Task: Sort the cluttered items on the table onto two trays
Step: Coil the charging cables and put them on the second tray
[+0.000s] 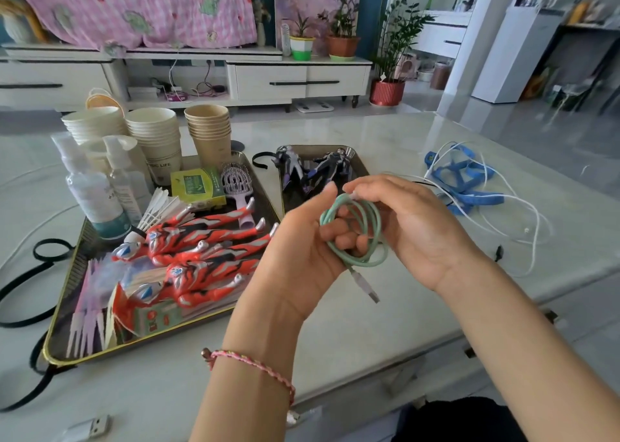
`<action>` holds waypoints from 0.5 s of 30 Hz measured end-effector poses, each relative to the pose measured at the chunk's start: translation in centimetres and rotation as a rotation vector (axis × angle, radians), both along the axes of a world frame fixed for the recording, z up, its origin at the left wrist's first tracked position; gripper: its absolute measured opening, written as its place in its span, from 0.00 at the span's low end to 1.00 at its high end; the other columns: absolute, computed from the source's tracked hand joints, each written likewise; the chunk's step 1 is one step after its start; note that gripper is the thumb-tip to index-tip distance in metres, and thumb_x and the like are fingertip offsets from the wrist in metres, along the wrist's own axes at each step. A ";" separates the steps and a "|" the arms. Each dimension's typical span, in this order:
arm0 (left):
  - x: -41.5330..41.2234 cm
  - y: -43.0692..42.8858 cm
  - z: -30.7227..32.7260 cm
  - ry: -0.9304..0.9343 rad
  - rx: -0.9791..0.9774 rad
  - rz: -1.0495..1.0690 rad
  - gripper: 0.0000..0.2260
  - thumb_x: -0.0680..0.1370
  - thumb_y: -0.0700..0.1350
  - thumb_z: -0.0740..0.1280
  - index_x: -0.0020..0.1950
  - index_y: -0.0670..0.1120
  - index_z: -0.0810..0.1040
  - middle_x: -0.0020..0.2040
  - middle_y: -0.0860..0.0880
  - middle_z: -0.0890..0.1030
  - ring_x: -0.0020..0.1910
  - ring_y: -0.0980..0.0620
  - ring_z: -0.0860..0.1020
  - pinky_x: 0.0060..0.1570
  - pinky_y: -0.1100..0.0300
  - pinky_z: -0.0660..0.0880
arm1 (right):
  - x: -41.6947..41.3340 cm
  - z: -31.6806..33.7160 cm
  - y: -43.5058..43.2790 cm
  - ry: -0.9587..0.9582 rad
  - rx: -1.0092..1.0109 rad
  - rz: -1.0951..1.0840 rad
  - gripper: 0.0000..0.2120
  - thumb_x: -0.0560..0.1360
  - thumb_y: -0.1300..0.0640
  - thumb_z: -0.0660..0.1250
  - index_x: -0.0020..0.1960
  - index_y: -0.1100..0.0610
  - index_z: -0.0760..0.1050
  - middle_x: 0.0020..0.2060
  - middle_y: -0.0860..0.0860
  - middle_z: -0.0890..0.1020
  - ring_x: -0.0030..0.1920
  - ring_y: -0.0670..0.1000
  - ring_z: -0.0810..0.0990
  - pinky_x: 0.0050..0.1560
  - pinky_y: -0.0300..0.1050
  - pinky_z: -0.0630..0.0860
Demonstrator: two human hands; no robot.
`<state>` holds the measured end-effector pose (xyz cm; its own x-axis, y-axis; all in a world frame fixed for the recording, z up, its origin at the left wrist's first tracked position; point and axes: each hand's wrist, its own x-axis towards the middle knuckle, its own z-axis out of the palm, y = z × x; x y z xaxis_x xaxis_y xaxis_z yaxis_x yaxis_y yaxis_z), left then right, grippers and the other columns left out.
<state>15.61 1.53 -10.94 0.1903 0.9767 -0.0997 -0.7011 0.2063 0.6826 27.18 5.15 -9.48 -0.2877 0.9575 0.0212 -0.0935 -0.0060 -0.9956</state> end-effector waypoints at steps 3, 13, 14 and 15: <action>0.2 0.2 -0.4 0.069 0.017 0.061 0.08 0.79 0.42 0.59 0.42 0.42 0.74 0.22 0.54 0.61 0.22 0.58 0.62 0.31 0.65 0.70 | 0.3 0.0 0.3 0.031 -0.039 0.100 0.07 0.74 0.63 0.63 0.48 0.63 0.80 0.39 0.58 0.82 0.35 0.57 0.80 0.31 0.42 0.76; -0.4 0.2 -0.3 0.118 0.051 0.065 0.16 0.79 0.48 0.58 0.33 0.43 0.68 0.19 0.52 0.58 0.21 0.55 0.60 0.32 0.61 0.67 | 1.2 -0.3 1.0 -0.103 -0.105 0.235 0.13 0.77 0.57 0.60 0.55 0.65 0.76 0.51 0.67 0.79 0.47 0.62 0.76 0.46 0.47 0.75; -0.4 0.2 -0.2 0.094 0.052 0.046 0.18 0.78 0.52 0.56 0.33 0.43 0.68 0.20 0.51 0.59 0.21 0.54 0.61 0.33 0.60 0.67 | 1.2 -0.3 1.0 -0.099 -0.107 0.234 0.12 0.77 0.57 0.60 0.54 0.63 0.77 0.52 0.68 0.79 0.47 0.62 0.76 0.44 0.46 0.75; -0.5 0.2 -0.3 0.064 0.050 0.032 0.22 0.78 0.57 0.53 0.34 0.42 0.69 0.20 0.51 0.59 0.22 0.53 0.61 0.34 0.59 0.67 | 1.2 -0.3 1.0 -0.096 -0.111 0.236 0.11 0.77 0.57 0.60 0.53 0.63 0.77 0.54 0.70 0.78 0.47 0.62 0.76 0.43 0.46 0.76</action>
<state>15.06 1.74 -11.20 0.1540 0.9861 -0.0620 -0.6615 0.1495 0.7349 28.37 6.19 -9.76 -0.4983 0.8589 -0.1184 0.0183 -0.1262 -0.9918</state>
